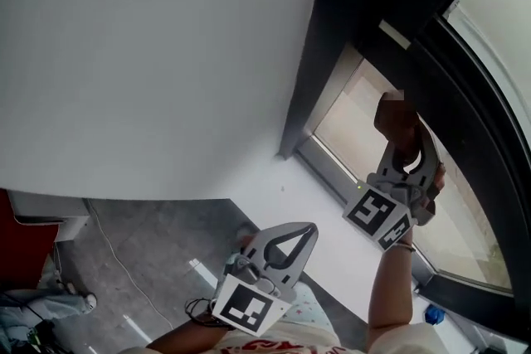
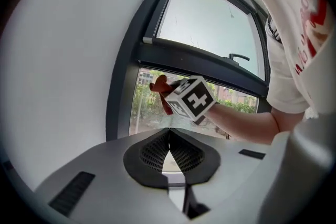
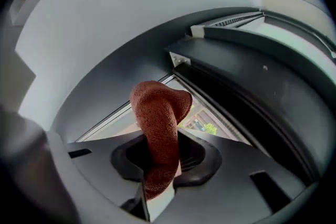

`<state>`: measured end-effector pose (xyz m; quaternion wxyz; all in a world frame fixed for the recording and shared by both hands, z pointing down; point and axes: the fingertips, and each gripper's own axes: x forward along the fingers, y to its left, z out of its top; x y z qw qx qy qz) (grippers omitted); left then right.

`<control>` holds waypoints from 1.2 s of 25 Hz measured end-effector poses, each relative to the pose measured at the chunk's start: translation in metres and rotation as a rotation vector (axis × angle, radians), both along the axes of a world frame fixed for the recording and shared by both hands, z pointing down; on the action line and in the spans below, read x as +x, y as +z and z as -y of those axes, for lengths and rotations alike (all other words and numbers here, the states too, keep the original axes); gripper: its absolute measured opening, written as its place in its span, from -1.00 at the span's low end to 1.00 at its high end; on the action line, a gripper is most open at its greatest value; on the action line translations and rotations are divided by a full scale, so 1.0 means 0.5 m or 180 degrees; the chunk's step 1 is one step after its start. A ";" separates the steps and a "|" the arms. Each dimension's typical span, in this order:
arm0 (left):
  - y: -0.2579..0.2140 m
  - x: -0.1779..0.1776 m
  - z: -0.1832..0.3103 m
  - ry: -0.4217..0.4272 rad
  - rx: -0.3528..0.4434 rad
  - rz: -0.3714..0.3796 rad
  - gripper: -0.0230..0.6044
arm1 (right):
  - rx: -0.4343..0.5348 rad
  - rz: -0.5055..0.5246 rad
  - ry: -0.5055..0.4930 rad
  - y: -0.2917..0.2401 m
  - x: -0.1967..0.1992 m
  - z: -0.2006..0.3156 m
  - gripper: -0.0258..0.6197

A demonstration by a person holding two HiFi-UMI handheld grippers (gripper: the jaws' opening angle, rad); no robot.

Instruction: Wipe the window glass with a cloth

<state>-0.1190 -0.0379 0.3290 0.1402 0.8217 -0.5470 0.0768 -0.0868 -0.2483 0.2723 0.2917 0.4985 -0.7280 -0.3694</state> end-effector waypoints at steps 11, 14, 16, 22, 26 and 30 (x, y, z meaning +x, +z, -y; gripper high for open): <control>-0.011 -0.008 -0.008 0.0649 0.0014 -0.0028 -0.86 | 0.0493 -0.0356 0.0132 -0.038 -0.052 0.020 -0.63; 0.009 -0.013 -0.012 0.0729 -0.0029 -0.0041 -0.86 | 0.0532 -0.0393 0.0160 -0.007 -0.057 0.021 -0.63; 0.019 -0.023 -0.011 0.0730 -0.0057 -0.0016 -0.86 | 0.0523 -0.0413 0.0145 0.022 -0.061 0.021 -0.63; 0.035 -0.041 -0.010 0.0763 -0.0122 0.0058 -0.86 | 0.0469 -0.0537 0.0119 0.130 -0.057 0.021 -0.63; 0.054 -0.059 -0.008 0.0754 -0.0173 0.0113 -0.86 | 0.0437 -0.0634 0.0089 0.206 -0.060 0.017 -0.63; 0.073 -0.070 0.004 0.0744 -0.0237 0.0146 -0.86 | 0.0315 -0.0634 0.0053 0.280 -0.058 0.023 -0.63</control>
